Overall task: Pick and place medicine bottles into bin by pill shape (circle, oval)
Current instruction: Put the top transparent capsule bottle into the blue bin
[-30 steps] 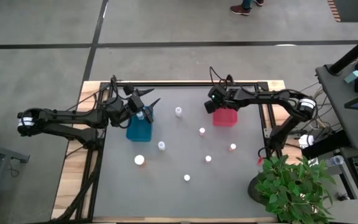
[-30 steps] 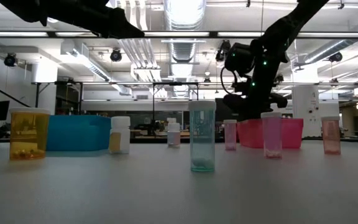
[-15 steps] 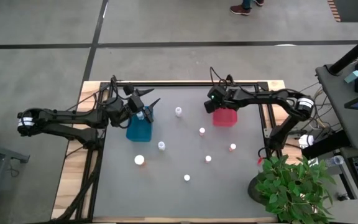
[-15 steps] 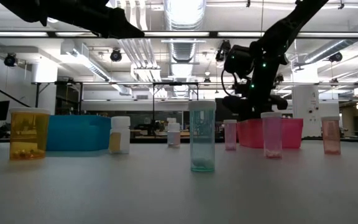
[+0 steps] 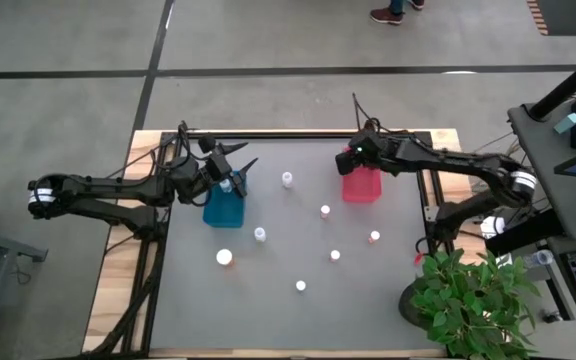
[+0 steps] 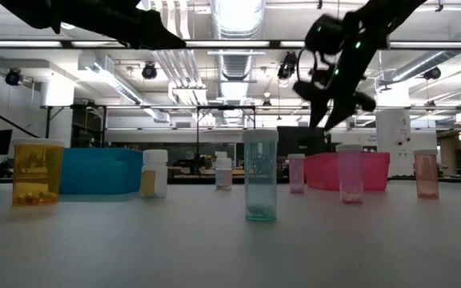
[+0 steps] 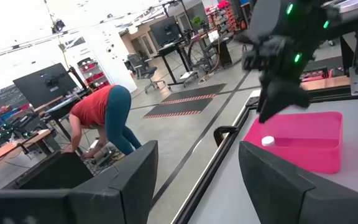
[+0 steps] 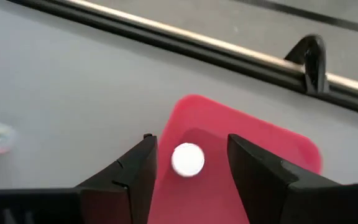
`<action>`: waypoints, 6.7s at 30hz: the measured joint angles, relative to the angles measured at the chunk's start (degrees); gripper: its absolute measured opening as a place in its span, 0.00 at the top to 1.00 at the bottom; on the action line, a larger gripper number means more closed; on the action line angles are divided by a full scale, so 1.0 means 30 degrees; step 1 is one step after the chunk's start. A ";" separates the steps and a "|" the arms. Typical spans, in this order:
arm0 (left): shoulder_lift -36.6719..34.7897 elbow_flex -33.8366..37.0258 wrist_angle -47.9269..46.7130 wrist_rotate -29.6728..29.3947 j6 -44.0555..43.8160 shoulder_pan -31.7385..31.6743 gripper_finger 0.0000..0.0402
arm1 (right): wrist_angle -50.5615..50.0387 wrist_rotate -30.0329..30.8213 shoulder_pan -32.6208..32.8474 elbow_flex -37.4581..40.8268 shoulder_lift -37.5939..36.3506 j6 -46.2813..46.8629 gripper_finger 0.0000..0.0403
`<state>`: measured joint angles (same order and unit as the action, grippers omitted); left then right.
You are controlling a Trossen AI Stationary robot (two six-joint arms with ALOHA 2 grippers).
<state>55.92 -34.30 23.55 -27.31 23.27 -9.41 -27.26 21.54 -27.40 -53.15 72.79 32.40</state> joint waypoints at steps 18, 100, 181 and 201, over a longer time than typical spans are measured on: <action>0.1567 0.0045 -0.0004 0.0030 -0.3694 0.0044 0.49 | 0.0175 0.0819 0.8045 0.0689 -0.4107 -0.4279 0.59; 1.6997 -1.6276 -1.7340 0.0516 -2.0657 -0.1239 0.61 | 1.3696 -0.3684 0.9379 1.1626 -1.6640 -1.4343 0.67; 1.7389 -1.5701 -1.7857 0.0393 -2.1615 -0.0376 0.70 | 1.3531 -0.3657 0.9371 1.1606 -1.6574 -1.4519 0.67; 0.8479 -1.3864 -2.7105 -0.1159 -2.3757 0.3447 0.69 | 1.3179 -0.3643 0.9371 1.1606 -1.6574 -1.4651 0.67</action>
<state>81.36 -75.90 -57.77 -30.79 -48.00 0.93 12.27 10.61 0.71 -18.33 23.07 -11.55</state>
